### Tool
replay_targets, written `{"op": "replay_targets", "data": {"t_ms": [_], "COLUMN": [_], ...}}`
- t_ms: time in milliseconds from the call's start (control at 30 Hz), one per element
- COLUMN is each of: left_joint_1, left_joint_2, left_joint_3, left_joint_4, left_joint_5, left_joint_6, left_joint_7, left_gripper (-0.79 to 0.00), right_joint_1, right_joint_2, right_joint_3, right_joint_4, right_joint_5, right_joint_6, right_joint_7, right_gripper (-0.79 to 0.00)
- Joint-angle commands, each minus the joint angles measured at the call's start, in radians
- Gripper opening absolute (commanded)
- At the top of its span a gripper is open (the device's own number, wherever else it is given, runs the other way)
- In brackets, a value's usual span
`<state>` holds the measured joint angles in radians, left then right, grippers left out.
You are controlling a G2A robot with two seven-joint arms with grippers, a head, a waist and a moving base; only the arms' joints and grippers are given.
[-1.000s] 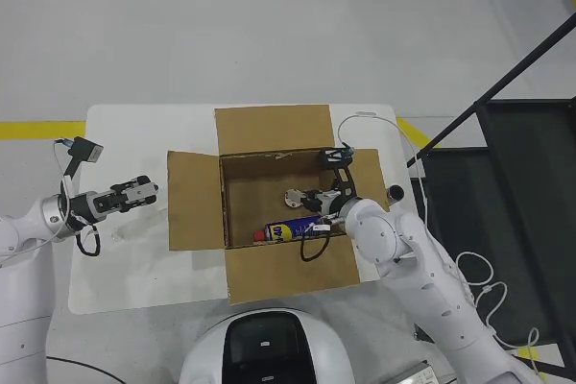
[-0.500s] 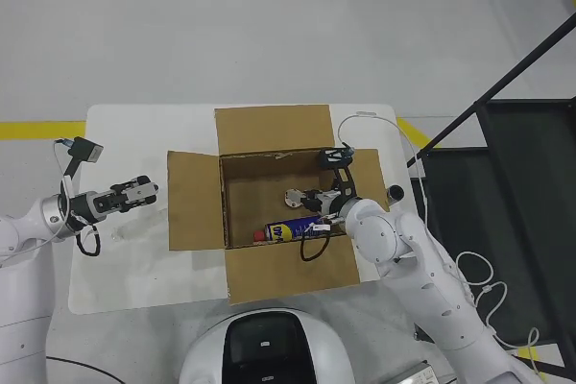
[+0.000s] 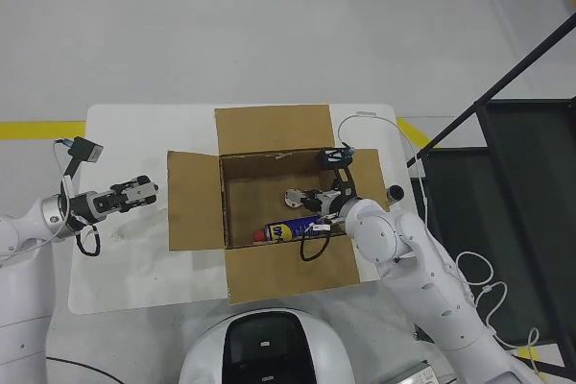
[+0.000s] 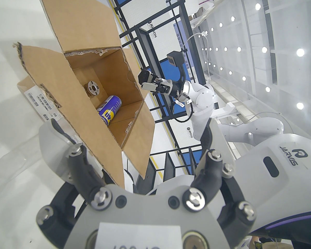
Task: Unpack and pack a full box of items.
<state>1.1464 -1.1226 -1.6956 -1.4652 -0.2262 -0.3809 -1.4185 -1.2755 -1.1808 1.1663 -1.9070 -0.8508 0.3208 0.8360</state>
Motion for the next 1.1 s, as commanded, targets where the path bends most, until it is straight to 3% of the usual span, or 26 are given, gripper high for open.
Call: {"op": "replay_targets", "data": {"t_ms": [0,433,567,833,1067], "left_joint_1": [0.000,0.000,0.000,0.000,0.000], "left_joint_2": [0.000,0.000,0.000,0.000,0.000], "left_joint_3": [0.000,0.000,0.000,0.000,0.000], "left_joint_4": [0.000,0.000,0.000,0.000,0.000], "left_joint_5": [0.000,0.000,0.000,0.000,0.000], "left_joint_6": [0.000,0.000,0.000,0.000,0.000], "left_joint_7": [0.000,0.000,0.000,0.000,0.000], "left_gripper": [0.000,0.000,0.000,0.000,0.000], "right_joint_1": [0.000,0.000,0.017,0.194,0.315], "right_joint_2": [0.000,0.000,-0.002,-0.042,-0.092], "right_joint_3": [0.000,0.000,-0.009,-0.180,-0.296], "right_joint_4": [0.000,0.000,0.016,0.247,0.466], "right_joint_5": [0.000,0.000,0.018,0.025,0.060], "right_joint_6": [0.000,0.000,-0.044,-0.095,-0.063], "right_joint_7": [0.000,0.000,0.008,0.030,-0.032], "right_gripper": [0.000,0.000,0.000,0.000,0.000]}}
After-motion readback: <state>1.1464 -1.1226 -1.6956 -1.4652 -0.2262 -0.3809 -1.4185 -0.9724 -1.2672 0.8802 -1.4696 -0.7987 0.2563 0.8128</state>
